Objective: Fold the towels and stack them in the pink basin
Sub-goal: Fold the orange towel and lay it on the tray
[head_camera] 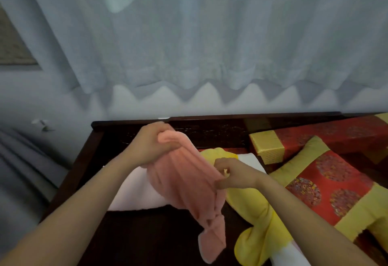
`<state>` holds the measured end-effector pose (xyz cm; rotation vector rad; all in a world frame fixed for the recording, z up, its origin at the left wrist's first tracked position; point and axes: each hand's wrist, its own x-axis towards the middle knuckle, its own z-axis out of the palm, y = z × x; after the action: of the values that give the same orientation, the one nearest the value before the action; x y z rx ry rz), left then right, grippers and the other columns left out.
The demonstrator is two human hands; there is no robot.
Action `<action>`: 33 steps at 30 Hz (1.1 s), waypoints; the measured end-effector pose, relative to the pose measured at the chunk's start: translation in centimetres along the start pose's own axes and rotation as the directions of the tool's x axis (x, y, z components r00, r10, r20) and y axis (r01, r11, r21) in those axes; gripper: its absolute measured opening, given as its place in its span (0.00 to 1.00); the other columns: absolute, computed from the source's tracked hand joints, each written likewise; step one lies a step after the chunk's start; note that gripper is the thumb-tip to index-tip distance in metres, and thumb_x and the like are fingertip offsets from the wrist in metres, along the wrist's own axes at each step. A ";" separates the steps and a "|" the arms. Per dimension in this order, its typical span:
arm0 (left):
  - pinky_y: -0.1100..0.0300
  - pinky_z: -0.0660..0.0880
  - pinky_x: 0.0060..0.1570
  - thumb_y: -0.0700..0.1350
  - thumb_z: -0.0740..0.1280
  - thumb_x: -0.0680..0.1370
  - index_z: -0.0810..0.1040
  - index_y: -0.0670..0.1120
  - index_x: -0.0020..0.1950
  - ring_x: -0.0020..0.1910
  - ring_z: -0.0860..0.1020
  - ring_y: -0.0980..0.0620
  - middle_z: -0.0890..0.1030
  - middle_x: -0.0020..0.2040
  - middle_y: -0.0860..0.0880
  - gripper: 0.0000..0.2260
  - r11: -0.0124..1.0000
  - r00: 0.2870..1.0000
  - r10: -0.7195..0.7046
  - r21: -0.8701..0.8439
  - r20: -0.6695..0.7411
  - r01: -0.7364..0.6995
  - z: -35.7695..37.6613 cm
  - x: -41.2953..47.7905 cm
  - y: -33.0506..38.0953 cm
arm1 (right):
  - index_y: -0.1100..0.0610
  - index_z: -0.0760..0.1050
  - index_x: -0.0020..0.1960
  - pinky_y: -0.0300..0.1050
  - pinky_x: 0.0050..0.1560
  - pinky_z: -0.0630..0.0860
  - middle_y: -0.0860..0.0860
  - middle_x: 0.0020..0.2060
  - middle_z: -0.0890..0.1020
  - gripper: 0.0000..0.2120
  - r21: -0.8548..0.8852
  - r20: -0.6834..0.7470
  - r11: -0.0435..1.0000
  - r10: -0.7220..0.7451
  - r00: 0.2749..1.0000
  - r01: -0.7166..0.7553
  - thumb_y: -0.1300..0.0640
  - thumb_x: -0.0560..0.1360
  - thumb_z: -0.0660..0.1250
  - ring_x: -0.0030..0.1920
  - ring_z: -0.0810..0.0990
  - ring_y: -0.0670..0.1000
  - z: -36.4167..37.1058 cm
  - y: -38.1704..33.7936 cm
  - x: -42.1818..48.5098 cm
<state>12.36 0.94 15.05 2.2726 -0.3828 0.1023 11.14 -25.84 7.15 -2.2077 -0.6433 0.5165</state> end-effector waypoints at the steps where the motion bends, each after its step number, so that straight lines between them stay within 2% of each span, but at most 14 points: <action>1: 0.63 0.72 0.42 0.58 0.73 0.62 0.79 0.57 0.37 0.44 0.78 0.60 0.81 0.41 0.52 0.09 0.997 1.000 0.007 0.073 0.001 -0.007 -0.7 -0.2 -0.2 | 0.62 0.77 0.40 0.40 0.41 0.67 0.56 0.38 0.75 0.09 0.006 -0.022 1.000 0.001 1.000 -0.001 0.57 0.69 0.73 0.38 0.71 0.45 0.2 -0.2 0.0; 3: 0.61 0.72 0.42 0.60 0.71 0.62 0.79 0.55 0.35 0.42 0.77 0.59 0.79 0.41 0.52 0.10 0.994 0.999 0.042 0.097 -0.017 -0.040 -1.9 -0.4 -0.3 | 0.57 0.71 0.34 0.47 0.38 0.65 0.54 0.32 0.69 0.10 0.044 -0.077 0.999 0.005 0.997 -0.001 0.56 0.67 0.71 0.35 0.68 0.48 0.6 -0.2 0.1; 6: 0.65 0.69 0.44 0.59 0.68 0.62 0.77 0.58 0.34 0.43 0.76 0.60 0.77 0.41 0.55 0.07 0.992 0.986 0.116 0.071 -0.117 -0.108 -3.7 -0.7 0.3 | 0.52 0.66 0.32 0.46 0.36 0.63 0.48 0.30 0.64 0.14 0.007 -0.129 0.999 0.042 0.991 -0.042 0.53 0.65 0.72 0.33 0.64 0.48 1.9 0.8 -0.1; 10: 0.66 0.66 0.37 0.57 0.70 0.69 0.72 0.54 0.39 0.36 0.72 0.60 0.76 0.35 0.57 0.10 0.971 0.937 0.217 0.161 -0.272 -0.178 -6.6 -0.8 1.0 | 0.61 0.77 0.40 0.49 0.36 0.67 0.59 0.34 0.78 0.23 -0.132 -0.121 0.975 0.164 0.979 -0.179 0.40 0.64 0.68 0.33 0.71 0.53 4.1 4.5 -1.2; 13: 0.56 0.64 0.35 0.52 0.68 0.76 0.67 0.48 0.42 0.36 0.71 0.51 0.71 0.33 0.52 0.12 0.939 0.907 0.241 0.318 -0.346 -0.129 -8.8 -1.0 1.2 | 0.59 0.79 0.40 0.52 0.41 0.72 0.57 0.38 0.82 0.22 -0.118 -0.147 0.948 0.278 0.949 -0.296 0.39 0.65 0.67 0.39 0.78 0.56 5.0 7.1 -2.3; 16: 0.52 0.68 0.35 0.61 0.64 0.74 0.64 0.47 0.39 0.34 0.71 0.46 0.69 0.29 0.53 0.18 0.885 0.945 0.151 0.466 -0.290 0.001 -11.3 -1.2 -0.2 | 0.56 0.75 0.32 0.48 0.40 0.69 0.53 0.31 0.77 0.19 -0.039 -0.212 0.902 0.412 0.886 -0.429 0.42 0.72 0.69 0.35 0.75 0.50 5.1 9.1 -4.3; 18: 0.51 0.69 0.35 0.63 0.66 0.72 0.66 0.46 0.34 0.34 0.73 0.44 0.69 0.28 0.51 0.22 0.814 0.984 -0.038 0.566 -0.173 0.131 -12.5 -1.5 -2.0 | 0.55 0.64 0.29 0.47 0.37 0.63 0.50 0.26 0.67 0.22 0.121 -0.309 0.876 0.480 0.821 -0.467 0.46 0.76 0.66 0.30 0.67 0.49 4.9 9.5 -5.4; 20: 0.54 0.69 0.34 0.57 0.70 0.72 0.73 0.43 0.34 0.36 0.75 0.46 0.73 0.30 0.49 0.19 0.853 0.968 -0.248 0.468 -0.029 0.232 -12.3 -2.4 -3.4 | 0.56 0.62 0.32 0.47 0.36 0.64 0.50 0.27 0.65 0.20 0.277 -0.406 0.853 0.520 0.751 -0.442 0.48 0.79 0.61 0.30 0.66 0.49 4.6 8.3 -5.7; 21: 0.58 0.70 0.33 0.53 0.71 0.73 0.76 0.43 0.36 0.35 0.75 0.51 0.76 0.32 0.50 0.15 0.907 0.951 -0.304 0.321 0.052 0.272 -11.4 -2.9 -3.7 | 0.56 0.63 0.34 0.46 0.34 0.66 0.52 0.27 0.66 0.19 0.349 -0.426 0.844 0.530 0.733 -0.407 0.48 0.80 0.59 0.29 0.67 0.49 4.4 7.1 -5.5; 23: 0.70 0.70 0.32 0.46 0.70 0.75 0.80 0.46 0.43 0.33 0.76 0.63 0.80 0.33 0.58 0.04 0.959 0.948 -0.284 0.016 0.146 0.285 -9.0 -3.7 -3.5 | 0.58 0.65 0.39 0.41 0.26 0.68 0.53 0.26 0.66 0.16 0.509 -0.404 0.809 0.526 0.748 -0.294 0.50 0.81 0.58 0.24 0.67 0.47 4.2 4.0 -4.5; 25: 0.75 0.71 0.39 0.41 0.69 0.75 0.82 0.48 0.47 0.38 0.77 0.66 0.83 0.39 0.60 0.03 0.974 0.970 -0.175 -0.113 0.171 0.196 -6.1 -4.1 -2.4 | 0.60 0.68 0.45 0.36 0.23 0.66 0.52 0.25 0.66 0.09 0.591 -0.353 0.785 0.462 0.814 -0.189 0.54 0.80 0.61 0.24 0.65 0.45 4.0 0.2 -3.2; 28: 0.71 0.72 0.48 0.41 0.70 0.75 0.83 0.46 0.50 0.46 0.79 0.63 0.84 0.47 0.55 0.05 0.992 0.977 -0.035 -0.112 0.209 0.059 -2.8 -4.1 -1.3 | 0.61 0.72 0.46 0.32 0.32 0.71 0.51 0.31 0.72 0.04 0.461 -0.376 0.885 0.261 0.889 -0.064 0.61 0.77 0.65 0.31 0.71 0.45 3.8 -4.6 -1.6; 30: 0.67 0.73 0.49 0.47 0.70 0.72 0.83 0.49 0.47 0.46 0.80 0.62 0.83 0.46 0.58 0.06 1.000 0.983 0.014 -0.021 0.183 -0.010 -1.5 -4.1 -1.1 | 0.62 0.72 0.44 0.31 0.39 0.70 0.50 0.36 0.73 0.05 0.331 -0.425 0.944 0.143 0.894 0.007 0.61 0.77 0.65 0.37 0.72 0.44 3.7 -6.6 -1.1; 33: 0.67 0.72 0.47 0.51 0.68 0.70 0.83 0.51 0.44 0.46 0.79 0.62 0.82 0.45 0.60 0.07 0.996 0.985 0.081 0.016 0.153 -0.084 -0.8 -4.6 -0.7 | 0.61 0.69 0.51 0.37 0.29 0.66 0.44 0.27 0.71 0.03 0.399 -0.466 0.910 0.093 0.880 0.115 0.63 0.78 0.62 0.28 0.68 0.46 3.5 -8.2 -1.4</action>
<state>8.26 3.08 14.15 2.2943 -0.5590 -0.0253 5.84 -19.92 11.48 -1.8153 -0.2471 0.0714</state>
